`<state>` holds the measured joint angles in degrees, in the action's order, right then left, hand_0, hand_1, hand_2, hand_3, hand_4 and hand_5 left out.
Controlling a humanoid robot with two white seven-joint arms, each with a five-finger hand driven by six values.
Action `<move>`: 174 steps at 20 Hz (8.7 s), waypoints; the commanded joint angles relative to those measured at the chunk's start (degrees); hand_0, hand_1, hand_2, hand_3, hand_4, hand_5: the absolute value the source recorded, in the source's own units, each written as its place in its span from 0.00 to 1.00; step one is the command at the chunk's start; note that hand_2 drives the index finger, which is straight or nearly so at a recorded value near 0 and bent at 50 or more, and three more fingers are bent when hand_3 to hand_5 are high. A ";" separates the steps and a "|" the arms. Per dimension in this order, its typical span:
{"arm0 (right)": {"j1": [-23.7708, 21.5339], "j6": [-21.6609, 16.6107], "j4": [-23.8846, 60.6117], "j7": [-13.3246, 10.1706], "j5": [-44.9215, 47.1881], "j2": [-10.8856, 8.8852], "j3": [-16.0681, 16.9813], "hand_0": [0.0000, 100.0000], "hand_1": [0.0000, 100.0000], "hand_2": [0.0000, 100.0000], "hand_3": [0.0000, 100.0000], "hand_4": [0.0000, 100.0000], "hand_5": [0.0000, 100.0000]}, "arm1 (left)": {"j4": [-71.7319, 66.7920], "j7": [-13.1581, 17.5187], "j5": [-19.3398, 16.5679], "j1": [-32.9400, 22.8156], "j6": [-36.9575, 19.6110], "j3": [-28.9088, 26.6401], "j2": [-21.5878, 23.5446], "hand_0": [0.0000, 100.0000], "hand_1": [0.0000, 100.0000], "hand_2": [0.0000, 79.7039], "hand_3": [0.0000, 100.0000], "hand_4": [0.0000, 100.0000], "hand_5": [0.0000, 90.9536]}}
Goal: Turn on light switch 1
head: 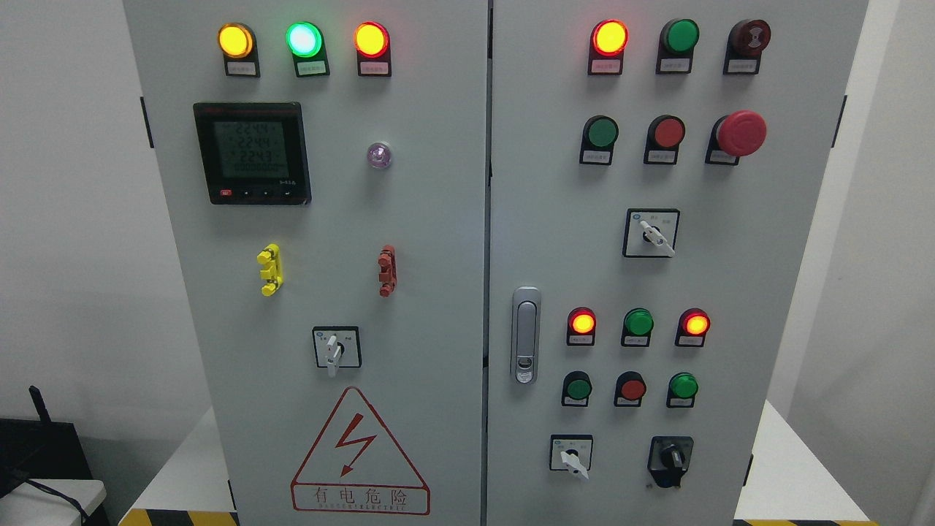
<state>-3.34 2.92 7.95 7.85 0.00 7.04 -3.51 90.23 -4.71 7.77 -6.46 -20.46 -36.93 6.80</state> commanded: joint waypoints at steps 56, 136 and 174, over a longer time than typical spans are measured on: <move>0.00 -0.02 -0.04 0.06 0.97 0.00 0.00 0.12 0.39 0.00 0.00 0.00 0.00 | 16.91 -25.35 -21.13 24.30 33.47 45.63 -11.80 0.04 0.51 0.73 0.78 0.82 0.83; 0.00 -0.02 -0.04 -0.03 0.97 0.00 0.00 0.12 0.39 0.00 0.00 0.00 0.00 | 9.88 -37.13 -21.39 34.58 51.13 52.48 -12.68 0.19 0.41 0.70 0.80 0.83 0.82; 0.00 -0.02 -0.04 -0.03 0.97 0.00 0.00 0.12 0.39 0.00 0.00 0.00 0.00 | 9.53 -37.13 -21.31 35.11 51.13 52.48 -12.77 0.39 0.37 0.74 0.81 0.84 0.83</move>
<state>-3.34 2.92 7.94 8.03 0.00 7.03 -3.52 99.80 -41.88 -13.54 28.63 30.65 15.55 -5.97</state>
